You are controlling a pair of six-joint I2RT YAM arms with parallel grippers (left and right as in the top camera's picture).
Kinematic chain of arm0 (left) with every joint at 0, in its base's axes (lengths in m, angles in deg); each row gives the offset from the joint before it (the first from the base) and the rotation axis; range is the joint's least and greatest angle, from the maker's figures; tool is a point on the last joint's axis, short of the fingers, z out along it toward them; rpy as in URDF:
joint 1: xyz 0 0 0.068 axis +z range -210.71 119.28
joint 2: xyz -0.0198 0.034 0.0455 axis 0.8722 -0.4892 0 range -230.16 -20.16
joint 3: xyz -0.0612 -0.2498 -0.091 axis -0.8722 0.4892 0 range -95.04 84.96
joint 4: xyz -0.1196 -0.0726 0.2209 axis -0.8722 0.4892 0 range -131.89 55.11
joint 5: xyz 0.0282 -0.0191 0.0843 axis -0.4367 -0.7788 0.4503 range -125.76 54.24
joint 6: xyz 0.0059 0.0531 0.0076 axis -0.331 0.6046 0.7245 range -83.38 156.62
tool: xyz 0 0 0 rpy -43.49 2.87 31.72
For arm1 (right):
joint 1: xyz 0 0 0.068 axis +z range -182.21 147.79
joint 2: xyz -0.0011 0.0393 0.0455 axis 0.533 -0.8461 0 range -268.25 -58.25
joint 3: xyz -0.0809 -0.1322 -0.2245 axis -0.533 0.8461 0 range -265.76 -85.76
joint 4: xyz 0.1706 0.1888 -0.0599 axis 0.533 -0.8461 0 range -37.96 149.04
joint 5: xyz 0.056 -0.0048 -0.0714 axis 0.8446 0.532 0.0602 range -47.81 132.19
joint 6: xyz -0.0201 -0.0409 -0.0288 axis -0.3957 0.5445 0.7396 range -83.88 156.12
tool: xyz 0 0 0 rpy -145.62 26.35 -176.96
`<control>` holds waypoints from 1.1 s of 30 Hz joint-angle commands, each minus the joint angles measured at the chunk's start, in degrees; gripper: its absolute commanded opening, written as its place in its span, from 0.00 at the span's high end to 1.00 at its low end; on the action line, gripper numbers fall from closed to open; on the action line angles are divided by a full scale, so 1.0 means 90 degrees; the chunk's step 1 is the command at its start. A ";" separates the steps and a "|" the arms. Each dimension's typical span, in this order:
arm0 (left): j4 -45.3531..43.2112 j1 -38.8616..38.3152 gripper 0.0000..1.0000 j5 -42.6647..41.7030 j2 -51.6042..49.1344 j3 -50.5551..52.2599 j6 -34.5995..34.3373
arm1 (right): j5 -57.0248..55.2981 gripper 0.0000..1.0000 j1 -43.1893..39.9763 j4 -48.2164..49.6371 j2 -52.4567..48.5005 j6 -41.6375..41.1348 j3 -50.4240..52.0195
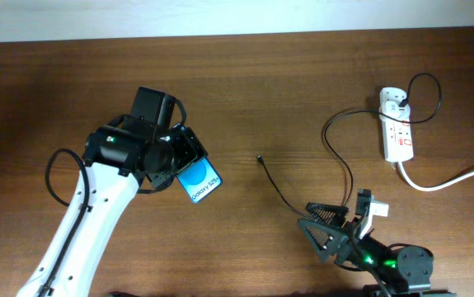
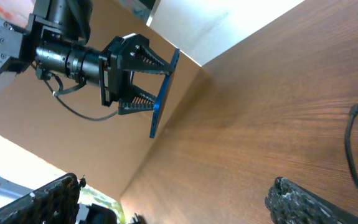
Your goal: Plug charger to phone and switch on socket
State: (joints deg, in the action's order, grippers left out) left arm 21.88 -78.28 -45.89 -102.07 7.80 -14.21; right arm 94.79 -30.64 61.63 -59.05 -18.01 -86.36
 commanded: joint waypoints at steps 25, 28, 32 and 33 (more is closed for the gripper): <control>-0.0561 0.0010 0.57 0.0121 0.0141 -0.0165 -0.1613 | -0.3402 0.02 0.4388 0.7966 -0.9527 0.0253 -0.2203; -0.0561 0.0010 0.57 0.0100 0.0141 -0.0165 -0.1613 | -0.3526 0.14 0.4415 0.7359 -0.9537 0.0515 -0.2630; -0.0563 0.0010 0.56 0.0100 0.0141 -0.0165 -0.1613 | -0.3786 0.22 0.4415 0.6710 -0.9537 0.0653 -0.3109; -0.0563 0.0010 0.56 0.0100 0.0141 -0.0165 -0.1613 | -0.3920 0.30 0.4415 0.6540 -0.9537 0.0799 -0.3179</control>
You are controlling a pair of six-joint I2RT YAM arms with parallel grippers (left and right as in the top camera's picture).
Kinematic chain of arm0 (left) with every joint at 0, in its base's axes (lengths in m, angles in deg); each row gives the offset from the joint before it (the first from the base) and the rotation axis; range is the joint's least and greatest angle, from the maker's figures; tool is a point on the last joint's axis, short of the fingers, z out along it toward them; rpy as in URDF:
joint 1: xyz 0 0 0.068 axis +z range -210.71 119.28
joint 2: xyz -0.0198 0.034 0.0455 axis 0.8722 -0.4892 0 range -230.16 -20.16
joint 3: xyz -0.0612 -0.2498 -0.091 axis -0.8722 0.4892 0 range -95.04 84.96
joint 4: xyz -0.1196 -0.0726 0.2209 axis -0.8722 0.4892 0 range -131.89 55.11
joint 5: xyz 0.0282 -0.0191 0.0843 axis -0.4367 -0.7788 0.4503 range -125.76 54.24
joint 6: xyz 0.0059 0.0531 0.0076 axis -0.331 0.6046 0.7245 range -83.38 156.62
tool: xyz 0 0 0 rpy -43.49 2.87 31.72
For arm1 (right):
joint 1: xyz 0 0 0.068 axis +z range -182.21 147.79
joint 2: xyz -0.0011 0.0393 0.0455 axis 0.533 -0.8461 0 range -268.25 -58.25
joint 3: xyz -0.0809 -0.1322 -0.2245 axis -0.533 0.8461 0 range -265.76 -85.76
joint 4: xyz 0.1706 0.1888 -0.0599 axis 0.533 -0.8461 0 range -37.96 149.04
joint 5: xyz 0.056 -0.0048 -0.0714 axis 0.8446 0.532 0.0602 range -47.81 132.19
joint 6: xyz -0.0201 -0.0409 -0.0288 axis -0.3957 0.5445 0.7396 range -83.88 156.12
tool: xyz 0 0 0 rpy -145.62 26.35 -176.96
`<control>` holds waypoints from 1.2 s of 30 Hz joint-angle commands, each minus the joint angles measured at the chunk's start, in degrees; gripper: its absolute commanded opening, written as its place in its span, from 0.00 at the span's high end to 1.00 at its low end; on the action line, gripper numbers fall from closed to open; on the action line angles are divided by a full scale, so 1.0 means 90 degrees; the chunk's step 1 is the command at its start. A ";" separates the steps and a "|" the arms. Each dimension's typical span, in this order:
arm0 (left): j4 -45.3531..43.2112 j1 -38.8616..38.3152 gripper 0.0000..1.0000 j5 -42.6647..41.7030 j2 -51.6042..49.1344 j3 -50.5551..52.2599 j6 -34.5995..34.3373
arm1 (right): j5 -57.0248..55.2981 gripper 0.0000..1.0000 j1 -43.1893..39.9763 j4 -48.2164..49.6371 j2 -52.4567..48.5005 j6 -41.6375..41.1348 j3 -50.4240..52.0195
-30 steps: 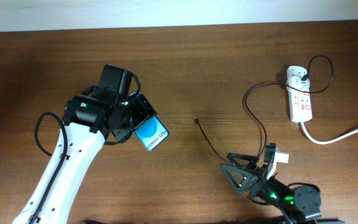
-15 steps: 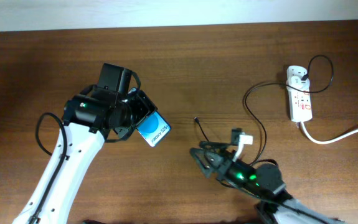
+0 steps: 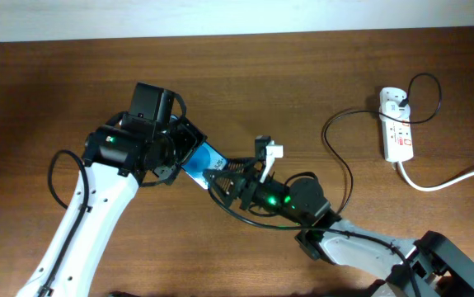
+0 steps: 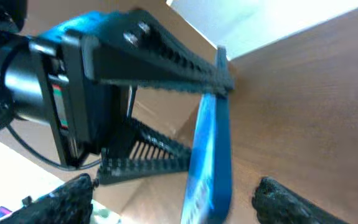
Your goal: Plug charger to phone and switch on socket
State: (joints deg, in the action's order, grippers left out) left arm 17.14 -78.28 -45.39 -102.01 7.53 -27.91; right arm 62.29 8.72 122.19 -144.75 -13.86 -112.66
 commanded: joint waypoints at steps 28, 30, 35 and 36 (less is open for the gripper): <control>-0.0194 0.0007 0.56 -0.0515 0.0134 -0.0136 -0.0085 | -0.1379 0.62 0.0583 -0.0816 -0.0015 0.0335 -0.0481; -0.0197 -0.0046 0.56 -0.0510 0.0134 -0.0136 -0.0085 | -0.1377 0.62 0.0583 -0.0801 -0.0015 0.0333 -0.0481; -0.0194 -0.0175 0.56 -0.0508 0.0134 -0.0136 -0.0085 | -0.1377 0.64 0.0583 -0.0748 -0.0015 0.0330 -0.0481; -0.0192 -0.0175 0.56 -0.0510 0.0134 -0.0136 -0.0085 | -0.1360 0.66 0.0583 -0.0753 -0.0015 0.0330 -0.0481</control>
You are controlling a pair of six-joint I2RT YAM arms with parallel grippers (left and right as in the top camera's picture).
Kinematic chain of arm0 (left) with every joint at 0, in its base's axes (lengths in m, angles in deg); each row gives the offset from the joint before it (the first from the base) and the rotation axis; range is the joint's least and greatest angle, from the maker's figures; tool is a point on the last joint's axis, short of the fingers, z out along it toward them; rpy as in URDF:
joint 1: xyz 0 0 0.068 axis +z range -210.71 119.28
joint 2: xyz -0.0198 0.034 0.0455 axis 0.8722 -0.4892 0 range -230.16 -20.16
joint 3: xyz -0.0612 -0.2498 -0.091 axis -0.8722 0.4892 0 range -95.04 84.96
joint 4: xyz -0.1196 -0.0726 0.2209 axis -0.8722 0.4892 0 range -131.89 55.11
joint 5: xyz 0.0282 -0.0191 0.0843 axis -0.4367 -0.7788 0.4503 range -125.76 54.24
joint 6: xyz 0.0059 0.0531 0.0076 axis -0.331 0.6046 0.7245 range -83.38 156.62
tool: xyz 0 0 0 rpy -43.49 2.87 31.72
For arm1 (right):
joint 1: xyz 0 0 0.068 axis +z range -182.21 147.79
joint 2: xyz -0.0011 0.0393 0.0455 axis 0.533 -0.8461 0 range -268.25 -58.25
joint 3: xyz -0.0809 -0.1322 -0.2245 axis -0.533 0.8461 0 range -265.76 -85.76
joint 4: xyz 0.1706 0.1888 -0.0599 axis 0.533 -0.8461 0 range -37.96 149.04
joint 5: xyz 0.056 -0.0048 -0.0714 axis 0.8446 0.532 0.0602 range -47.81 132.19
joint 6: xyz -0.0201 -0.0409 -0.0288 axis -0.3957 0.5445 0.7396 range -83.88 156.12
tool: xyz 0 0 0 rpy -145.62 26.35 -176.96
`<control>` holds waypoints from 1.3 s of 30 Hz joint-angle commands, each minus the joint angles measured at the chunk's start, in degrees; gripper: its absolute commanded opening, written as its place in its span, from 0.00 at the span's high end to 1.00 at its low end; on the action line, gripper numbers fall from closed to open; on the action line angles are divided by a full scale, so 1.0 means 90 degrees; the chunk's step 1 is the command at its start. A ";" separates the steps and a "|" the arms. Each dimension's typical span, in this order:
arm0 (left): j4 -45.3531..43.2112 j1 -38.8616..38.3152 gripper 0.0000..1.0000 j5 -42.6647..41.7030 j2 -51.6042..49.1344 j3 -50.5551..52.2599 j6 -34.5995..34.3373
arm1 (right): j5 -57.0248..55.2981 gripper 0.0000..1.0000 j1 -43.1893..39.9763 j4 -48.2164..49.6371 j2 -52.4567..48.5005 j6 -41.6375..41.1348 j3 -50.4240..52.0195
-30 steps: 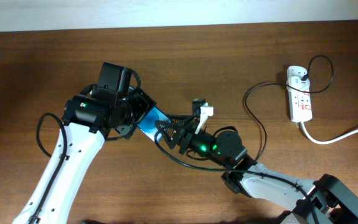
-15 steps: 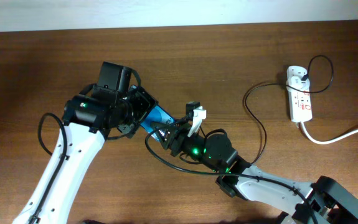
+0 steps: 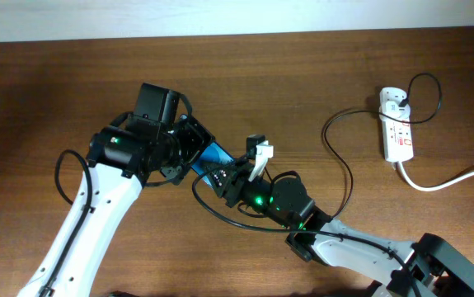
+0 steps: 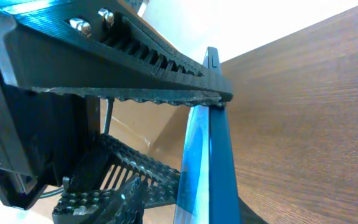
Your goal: Plug charger to phone and switch on socket
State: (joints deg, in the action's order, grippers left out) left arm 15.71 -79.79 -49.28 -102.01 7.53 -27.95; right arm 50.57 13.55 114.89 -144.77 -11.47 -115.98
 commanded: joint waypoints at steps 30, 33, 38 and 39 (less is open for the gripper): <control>-0.0066 -0.0005 0.01 -0.0075 0.0134 -0.0136 -0.0051 | -0.0007 0.96 0.0034 0.0321 -0.0012 -0.0821 -0.0109; -0.0245 0.0000 0.01 -0.0063 0.0359 -0.0136 0.0848 | 0.0022 0.96 -0.0153 0.0153 -0.0010 -0.1457 -0.0109; -0.0216 0.0000 0.01 0.0483 0.1564 -0.0136 0.2613 | 0.0413 0.96 -0.0600 -0.0233 -0.0012 -0.3002 -0.0109; -0.0124 0.0000 0.01 0.0488 0.1843 -0.0136 0.2866 | 0.0578 0.96 -0.0699 -0.0231 -0.0010 -0.3638 -0.0109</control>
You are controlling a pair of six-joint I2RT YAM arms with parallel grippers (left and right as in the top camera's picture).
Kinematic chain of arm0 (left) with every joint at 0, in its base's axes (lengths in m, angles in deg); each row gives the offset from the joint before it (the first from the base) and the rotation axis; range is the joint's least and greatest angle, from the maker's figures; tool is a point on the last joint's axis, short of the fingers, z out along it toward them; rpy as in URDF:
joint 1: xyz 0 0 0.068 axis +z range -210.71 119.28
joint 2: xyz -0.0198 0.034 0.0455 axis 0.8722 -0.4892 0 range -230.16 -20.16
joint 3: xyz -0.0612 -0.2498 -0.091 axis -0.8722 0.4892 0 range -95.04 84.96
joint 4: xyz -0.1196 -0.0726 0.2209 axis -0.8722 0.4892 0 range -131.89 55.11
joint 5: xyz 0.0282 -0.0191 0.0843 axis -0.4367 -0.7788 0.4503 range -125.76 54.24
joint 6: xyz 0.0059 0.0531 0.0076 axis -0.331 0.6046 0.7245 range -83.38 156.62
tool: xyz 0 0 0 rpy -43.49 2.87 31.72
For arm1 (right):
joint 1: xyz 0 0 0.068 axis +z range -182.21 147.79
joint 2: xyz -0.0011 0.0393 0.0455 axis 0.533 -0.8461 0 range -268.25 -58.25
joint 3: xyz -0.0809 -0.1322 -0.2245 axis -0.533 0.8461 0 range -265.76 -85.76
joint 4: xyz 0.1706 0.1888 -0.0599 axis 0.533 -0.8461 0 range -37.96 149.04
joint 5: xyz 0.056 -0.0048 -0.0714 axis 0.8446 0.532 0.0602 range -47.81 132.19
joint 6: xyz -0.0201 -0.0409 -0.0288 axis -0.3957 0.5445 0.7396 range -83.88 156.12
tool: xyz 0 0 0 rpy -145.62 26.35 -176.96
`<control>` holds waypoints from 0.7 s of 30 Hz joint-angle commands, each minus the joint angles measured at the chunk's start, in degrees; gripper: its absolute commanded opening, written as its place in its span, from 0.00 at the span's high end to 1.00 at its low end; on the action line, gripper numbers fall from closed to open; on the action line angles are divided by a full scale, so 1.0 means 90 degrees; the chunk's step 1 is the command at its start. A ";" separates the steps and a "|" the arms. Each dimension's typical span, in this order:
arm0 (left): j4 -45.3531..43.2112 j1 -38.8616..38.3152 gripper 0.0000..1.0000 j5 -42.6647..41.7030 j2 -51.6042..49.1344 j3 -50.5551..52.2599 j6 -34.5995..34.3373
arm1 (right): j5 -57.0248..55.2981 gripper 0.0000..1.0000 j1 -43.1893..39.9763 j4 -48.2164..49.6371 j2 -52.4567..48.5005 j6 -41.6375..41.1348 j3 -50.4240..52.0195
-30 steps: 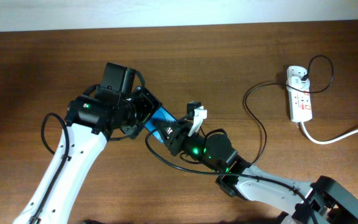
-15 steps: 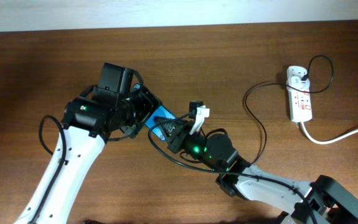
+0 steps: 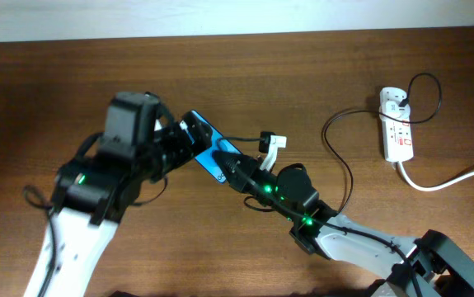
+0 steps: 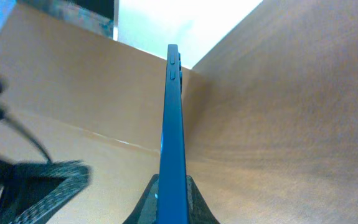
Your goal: Plug charger to phone and switch on socket
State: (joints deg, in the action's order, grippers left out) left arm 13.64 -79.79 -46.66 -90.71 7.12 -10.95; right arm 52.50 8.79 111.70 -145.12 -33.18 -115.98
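Note:
The blue phone (image 3: 210, 148) hangs above the table's middle, and the right wrist view shows it edge-on (image 4: 171, 124). My right gripper (image 3: 231, 168) is shut on its lower end, one dark finger on each face (image 4: 171, 190). My left gripper (image 3: 179, 142) is just left of the phone's upper end; it appears as a blurred dark shape (image 4: 35, 183) off the phone and looks open. The black charger cable (image 3: 332, 136) loops from the white socket strip (image 3: 396, 128) at the right, and its free tip is hidden under my right arm.
A white mains lead (image 3: 459, 175) runs from the strip off the right edge. A black plug (image 3: 402, 102) sits in the strip's far outlet. The pale wall edge (image 3: 237, 16) borders the far side of the brown table (image 3: 55, 74).
My right gripper has shut on the phone's lower end. My left gripper, then clamped on the phone, now stands off to its left, and the left arm has shifted left and down.
At first my left gripper held the phone up at the left while my right gripper was near the front edge by the cable. Then the right gripper was open around the phone's lower end. Now the right holds the phone and the left has let go.

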 commanded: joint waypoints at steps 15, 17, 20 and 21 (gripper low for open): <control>0.1970 0.0000 0.01 0.1710 0.3162 -0.0032 0.0364 | 0.3269 0.96 -0.0481 0.0629 0.0029 -0.5578 -0.0109; 0.2086 0.0000 0.01 0.1695 0.3162 0.0078 0.0357 | 0.3405 0.96 -0.0481 0.0627 0.0027 -0.5578 -0.0109; 0.2271 0.0000 0.01 0.1695 0.3162 0.0211 -0.0882 | 0.3407 0.96 -0.0481 0.0627 0.0027 -0.5578 -0.0109; 0.2268 0.0000 0.01 0.1698 0.3155 0.0257 -0.1229 | 0.3407 0.96 -0.0481 0.0627 0.0027 -0.5576 -0.0109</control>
State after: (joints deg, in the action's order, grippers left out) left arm 33.99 -79.79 -32.27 -62.14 8.06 -12.72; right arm 82.42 4.68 116.36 -145.21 -83.62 -115.98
